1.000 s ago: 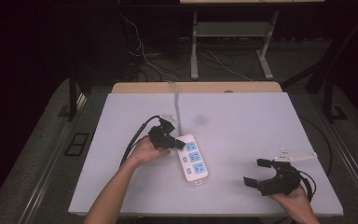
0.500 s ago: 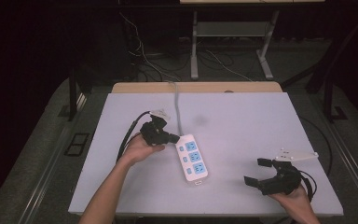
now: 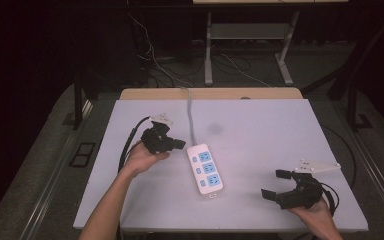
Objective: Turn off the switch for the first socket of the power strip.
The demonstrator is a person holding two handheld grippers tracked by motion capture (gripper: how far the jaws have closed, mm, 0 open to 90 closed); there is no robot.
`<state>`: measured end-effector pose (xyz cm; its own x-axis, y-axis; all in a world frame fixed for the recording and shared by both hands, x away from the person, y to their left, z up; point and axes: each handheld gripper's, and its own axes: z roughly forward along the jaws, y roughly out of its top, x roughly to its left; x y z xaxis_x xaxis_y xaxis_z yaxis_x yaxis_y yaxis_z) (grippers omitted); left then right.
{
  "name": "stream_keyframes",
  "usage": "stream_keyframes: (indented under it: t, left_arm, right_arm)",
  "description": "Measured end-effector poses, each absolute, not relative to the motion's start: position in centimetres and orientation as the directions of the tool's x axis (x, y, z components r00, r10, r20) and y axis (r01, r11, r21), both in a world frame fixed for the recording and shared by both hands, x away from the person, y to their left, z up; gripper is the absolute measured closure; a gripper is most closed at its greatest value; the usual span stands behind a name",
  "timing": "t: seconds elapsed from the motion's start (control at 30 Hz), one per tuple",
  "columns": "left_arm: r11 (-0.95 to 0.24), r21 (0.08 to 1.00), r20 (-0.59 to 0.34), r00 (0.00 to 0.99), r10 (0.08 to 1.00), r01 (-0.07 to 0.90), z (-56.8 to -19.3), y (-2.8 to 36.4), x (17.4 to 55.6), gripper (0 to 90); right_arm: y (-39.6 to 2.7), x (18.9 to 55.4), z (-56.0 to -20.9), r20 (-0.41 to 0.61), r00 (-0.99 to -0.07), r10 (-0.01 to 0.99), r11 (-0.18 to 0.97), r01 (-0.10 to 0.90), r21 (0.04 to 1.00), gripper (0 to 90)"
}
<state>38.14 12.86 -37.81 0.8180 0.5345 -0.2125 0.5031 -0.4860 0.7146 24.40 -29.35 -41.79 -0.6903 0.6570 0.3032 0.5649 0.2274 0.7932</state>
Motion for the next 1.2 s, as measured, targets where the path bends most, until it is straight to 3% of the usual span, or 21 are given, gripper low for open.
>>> stream_keyframes:
  t: [0.77, 1.03, 1.2]
  left_arm:
    - [-0.353, 0.776, -0.217, 0.746, 0.63, 0.523, -36.6, 18.8, 35.0, 88.7]
    - [-0.298, 0.803, -0.228, 0.727, 0.647, 0.517, -36.9, 20.1, 33.5, 81.5]
    - [-0.278, 0.811, -0.234, 0.722, 0.651, 0.514, -37.0, 20.2, 32.7, 72.1]
  right_arm:
    - [-29.0, 24.4, -41.8, 0.306, -0.692, 0.654, 0.234, 0.569, 0.788, 0.5]
    - [-28.9, 24.4, -42.0, 0.306, -0.693, 0.653, 0.236, 0.57, 0.787, 0.5]
    - [-28.8, 24.4, -42.0, 0.305, -0.693, 0.653, 0.237, 0.57, 0.787, 0.5]
